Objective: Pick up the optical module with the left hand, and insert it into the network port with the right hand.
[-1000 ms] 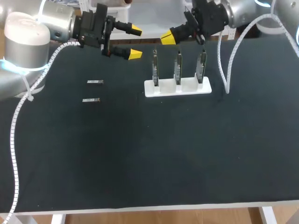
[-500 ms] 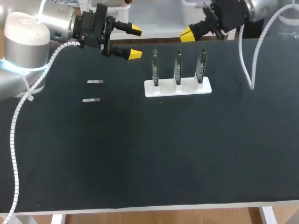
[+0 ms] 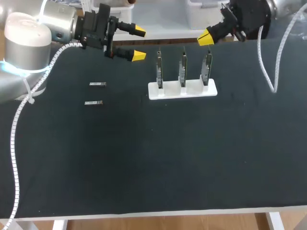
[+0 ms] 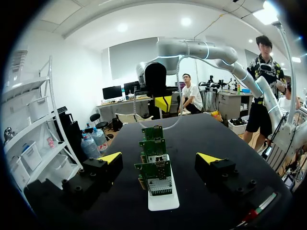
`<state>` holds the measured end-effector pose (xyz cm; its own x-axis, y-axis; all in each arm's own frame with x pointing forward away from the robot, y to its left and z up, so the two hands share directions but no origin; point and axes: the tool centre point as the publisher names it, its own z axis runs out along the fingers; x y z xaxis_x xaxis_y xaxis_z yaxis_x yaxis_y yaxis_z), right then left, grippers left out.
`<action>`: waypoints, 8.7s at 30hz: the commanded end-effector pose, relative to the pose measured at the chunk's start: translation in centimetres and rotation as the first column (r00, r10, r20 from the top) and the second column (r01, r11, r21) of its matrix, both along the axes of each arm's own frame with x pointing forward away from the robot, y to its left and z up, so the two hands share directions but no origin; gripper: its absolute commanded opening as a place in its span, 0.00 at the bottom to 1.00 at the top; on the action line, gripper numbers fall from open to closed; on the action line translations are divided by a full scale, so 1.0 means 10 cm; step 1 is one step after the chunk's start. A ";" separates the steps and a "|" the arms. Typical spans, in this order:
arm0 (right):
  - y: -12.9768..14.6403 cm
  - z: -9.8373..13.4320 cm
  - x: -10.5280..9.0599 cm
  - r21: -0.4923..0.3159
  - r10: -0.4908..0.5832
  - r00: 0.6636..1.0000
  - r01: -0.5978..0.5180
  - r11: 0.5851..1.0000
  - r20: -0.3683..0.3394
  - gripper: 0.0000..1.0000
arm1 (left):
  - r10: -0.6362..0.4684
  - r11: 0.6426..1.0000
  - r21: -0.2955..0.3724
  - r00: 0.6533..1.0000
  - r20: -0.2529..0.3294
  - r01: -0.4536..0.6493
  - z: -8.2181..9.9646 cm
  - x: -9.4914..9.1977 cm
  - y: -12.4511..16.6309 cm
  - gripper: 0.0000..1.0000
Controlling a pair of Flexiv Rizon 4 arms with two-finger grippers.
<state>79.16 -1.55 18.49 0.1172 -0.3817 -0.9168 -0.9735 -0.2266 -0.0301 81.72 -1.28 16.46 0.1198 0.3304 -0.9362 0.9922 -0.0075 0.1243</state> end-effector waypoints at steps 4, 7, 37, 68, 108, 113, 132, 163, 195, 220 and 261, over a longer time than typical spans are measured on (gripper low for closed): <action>0.01 0.01 -0.10 0.025 -0.196 0.977 0.195 0.981 0.083 1.00 | 0.003 1.000 -0.001 1.000 0.004 -0.003 -0.01 -0.01 0.00 1.00; 0.01 0.01 -0.10 0.025 -0.196 0.977 0.195 0.981 0.083 1.00 | 0.003 1.000 -0.001 1.000 0.004 -0.003 -0.01 -0.01 0.00 1.00; -0.02 0.04 -0.08 0.014 -0.207 0.973 0.207 0.978 0.099 1.00 | 0.003 1.000 -0.001 1.000 0.004 -0.003 -0.01 -0.01 0.00 1.00; -0.02 0.03 -0.05 -0.012 -0.207 0.974 0.209 0.978 0.096 1.00 | 0.003 1.000 -0.001 1.000 0.004 -0.003 -0.01 -0.01 0.00 1.00; -0.03 -0.05 0.16 0.018 -0.092 0.996 0.093 0.996 -0.020 1.00 | 0.003 1.000 -0.001 1.000 0.004 -0.003 -0.01 -0.01 0.00 1.00; -0.02 -0.04 0.12 0.026 -0.086 0.996 0.086 0.996 -0.021 1.00 | 0.003 1.000 -0.001 1.000 0.004 -0.003 -0.01 -0.01 0.00 1.00; -0.04 -0.10 0.06 0.016 -0.104 0.994 0.104 0.994 -0.041 1.00 | 0.003 1.000 -0.001 1.000 0.004 -0.003 -0.01 -0.01 0.00 1.00; -0.04 -0.10 0.06 0.016 -0.104 0.994 0.104 0.994 -0.041 1.00 | 0.120 0.980 0.173 0.985 -0.124 -0.097 -0.39 -0.48 0.64 1.00; -0.04 -0.10 0.06 0.016 -0.104 0.994 0.104 0.994 -0.041 1.00 | 0.211 0.919 0.368 0.964 -0.165 -0.138 -0.26 -0.41 0.45 1.00; -0.04 -0.10 0.06 0.016 -0.104 0.994 0.104 0.994 -0.041 1.00 | 0.326 0.892 0.384 0.928 -0.181 -0.238 -0.56 -1.07 1.31 1.00; -0.04 -0.10 0.06 0.016 -0.104 0.994 0.104 0.994 -0.041 1.00 | 0.361 0.806 0.573 0.890 -0.280 -0.147 -0.65 -1.16 1.47 1.00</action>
<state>80.01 -2.00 17.47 0.0396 -0.3725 -0.9272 -0.9916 -0.1288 0.0094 69.97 13.57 9.69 -0.3443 0.7369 -0.5817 0.9382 0.2924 -0.1850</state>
